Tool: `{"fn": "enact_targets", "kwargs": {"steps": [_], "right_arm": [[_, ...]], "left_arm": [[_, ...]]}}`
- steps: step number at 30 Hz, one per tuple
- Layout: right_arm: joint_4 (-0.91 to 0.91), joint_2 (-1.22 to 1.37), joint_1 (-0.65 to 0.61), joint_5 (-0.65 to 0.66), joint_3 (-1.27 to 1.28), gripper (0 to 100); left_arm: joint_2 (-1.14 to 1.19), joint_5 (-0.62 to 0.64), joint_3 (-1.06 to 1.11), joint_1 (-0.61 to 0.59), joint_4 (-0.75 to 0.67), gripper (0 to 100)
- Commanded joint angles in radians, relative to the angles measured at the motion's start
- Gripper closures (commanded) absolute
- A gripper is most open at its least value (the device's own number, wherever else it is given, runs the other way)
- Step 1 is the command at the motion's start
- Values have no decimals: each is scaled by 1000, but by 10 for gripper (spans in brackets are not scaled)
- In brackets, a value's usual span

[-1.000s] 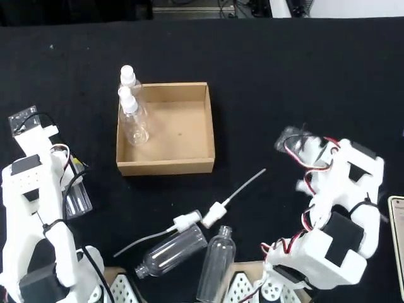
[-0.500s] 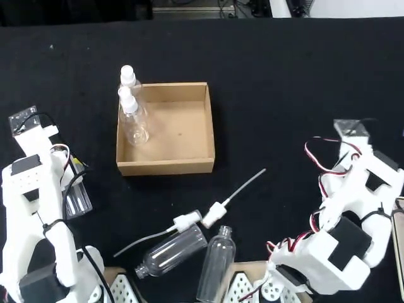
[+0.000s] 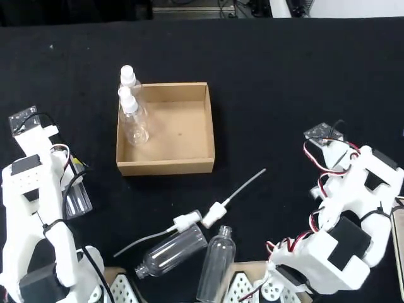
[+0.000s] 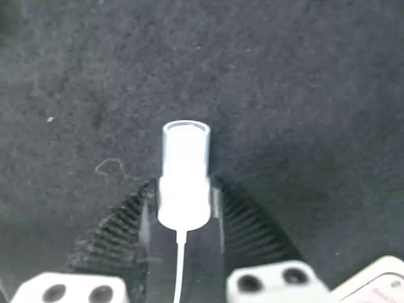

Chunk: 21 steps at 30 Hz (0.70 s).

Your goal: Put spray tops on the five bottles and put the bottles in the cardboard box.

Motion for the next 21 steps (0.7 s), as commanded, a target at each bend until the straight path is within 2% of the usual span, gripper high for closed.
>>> {"fn": "enact_targets", "kwargs": {"steps": [1, 5, 10, 21], "right_arm": [[26, 2, 2, 29, -42, 966], [32, -22, 2, 29, -41, 941], [34, -24, -2, 32, 1, 765], [-144, -31, -12, 35, 136, 909]], "left_arm": [[-31, -2, -10, -4, -14, 924], [-31, -2, -10, -5, -14, 924], [-31, -2, -10, -5, -14, 924], [-35, -2, -10, -8, -9, 924]]}}
